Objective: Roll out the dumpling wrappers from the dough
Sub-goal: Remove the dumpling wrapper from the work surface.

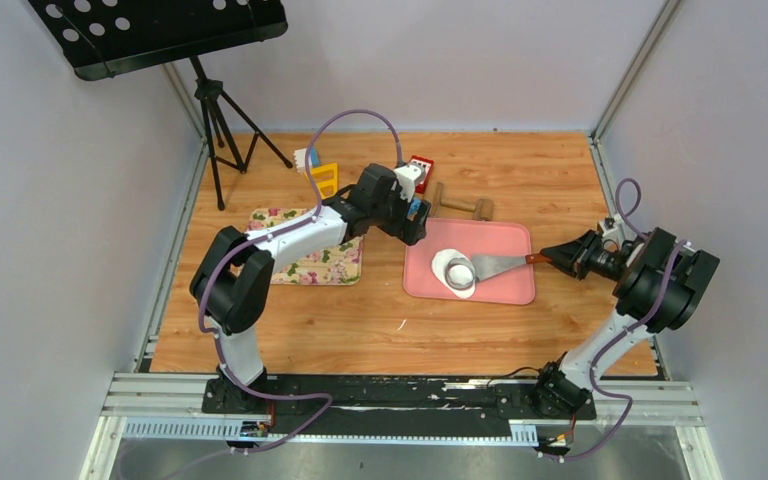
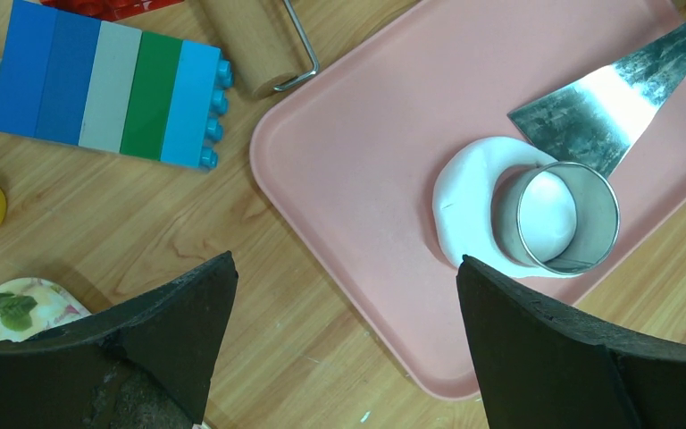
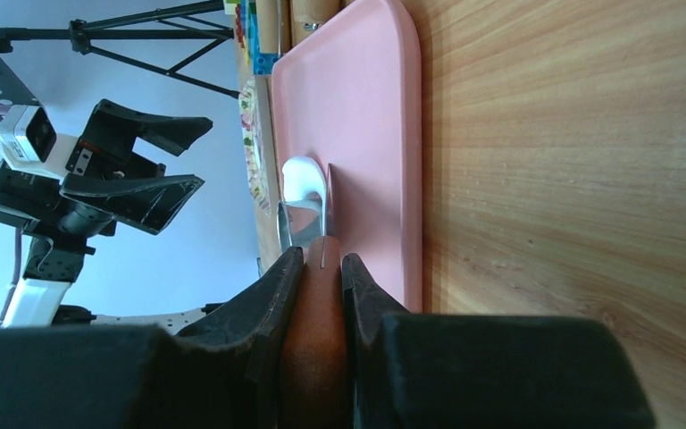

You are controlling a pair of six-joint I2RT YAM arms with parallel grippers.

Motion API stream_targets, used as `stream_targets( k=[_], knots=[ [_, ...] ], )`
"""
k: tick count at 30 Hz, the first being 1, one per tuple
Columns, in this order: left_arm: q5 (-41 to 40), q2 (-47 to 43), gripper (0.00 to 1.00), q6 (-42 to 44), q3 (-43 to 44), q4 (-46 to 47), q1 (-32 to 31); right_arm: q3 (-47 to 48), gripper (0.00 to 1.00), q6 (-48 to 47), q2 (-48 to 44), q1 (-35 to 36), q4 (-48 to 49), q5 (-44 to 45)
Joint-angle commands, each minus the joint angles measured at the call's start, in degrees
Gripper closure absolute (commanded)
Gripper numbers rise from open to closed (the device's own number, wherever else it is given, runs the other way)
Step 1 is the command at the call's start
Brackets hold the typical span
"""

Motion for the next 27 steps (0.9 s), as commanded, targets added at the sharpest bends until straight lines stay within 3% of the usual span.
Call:
stream_targets(
  k=[1, 27],
  knots=[
    [0.3, -2.8, 0.0, 0.5, 0.1, 1.5, -0.2, 0.2, 1.0, -2.7, 1.4, 0.0, -0.6, -2.9],
    [0.0, -3.4, 0.0, 0.8, -0.2, 1.8, -0.2, 0.7, 1.0, -2.2, 1.1, -0.7, -0.8, -9.1]
  ],
)
